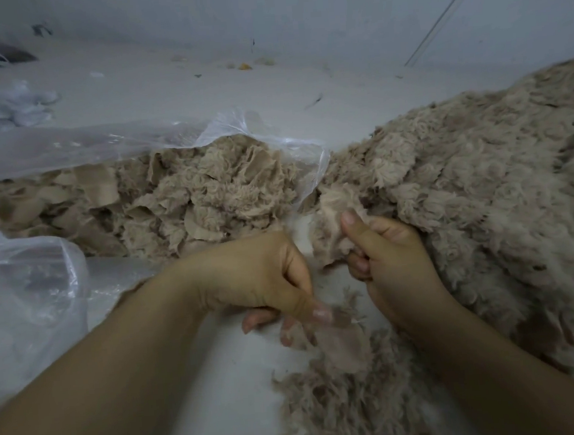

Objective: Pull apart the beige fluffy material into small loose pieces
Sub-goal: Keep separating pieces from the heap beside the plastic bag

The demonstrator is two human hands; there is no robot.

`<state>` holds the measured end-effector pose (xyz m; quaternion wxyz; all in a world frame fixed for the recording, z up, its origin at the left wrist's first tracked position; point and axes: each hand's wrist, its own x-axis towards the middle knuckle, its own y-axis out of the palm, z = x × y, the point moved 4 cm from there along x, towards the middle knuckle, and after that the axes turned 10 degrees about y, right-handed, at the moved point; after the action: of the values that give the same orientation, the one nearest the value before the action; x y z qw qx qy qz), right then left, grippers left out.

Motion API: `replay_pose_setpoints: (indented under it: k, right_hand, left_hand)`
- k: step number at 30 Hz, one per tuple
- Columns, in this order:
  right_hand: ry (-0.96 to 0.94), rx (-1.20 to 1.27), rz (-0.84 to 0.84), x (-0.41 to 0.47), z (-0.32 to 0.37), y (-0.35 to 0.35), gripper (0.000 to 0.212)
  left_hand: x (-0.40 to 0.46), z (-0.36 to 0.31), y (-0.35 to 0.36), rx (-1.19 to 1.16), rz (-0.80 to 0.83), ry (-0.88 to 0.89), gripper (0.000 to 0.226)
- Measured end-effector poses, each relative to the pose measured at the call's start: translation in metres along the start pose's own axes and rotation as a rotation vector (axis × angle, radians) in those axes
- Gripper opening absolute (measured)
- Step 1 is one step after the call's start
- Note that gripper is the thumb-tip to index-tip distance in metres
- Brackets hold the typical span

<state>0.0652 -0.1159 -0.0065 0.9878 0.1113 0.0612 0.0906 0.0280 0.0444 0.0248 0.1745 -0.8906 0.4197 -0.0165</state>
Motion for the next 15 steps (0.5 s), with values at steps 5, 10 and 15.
replay_pose_setpoints:
  k: [5, 10, 15]
  right_hand:
    - [-0.001, -0.081, 0.057, 0.0, -0.001, 0.002, 0.042]
    - [0.026, -0.065, 0.112, 0.001, -0.001, 0.002, 0.019]
    - [0.038, -0.09, 0.072, 0.0, -0.002, 0.003, 0.036]
  left_hand:
    - [0.012, 0.006, -0.014, -0.017, -0.648, 0.014, 0.051]
    - [0.02, 0.008, -0.005, -0.204, -0.924, 0.189, 0.024]
    - [0.022, 0.008, -0.003, -0.251, -0.884, 0.197, 0.02]
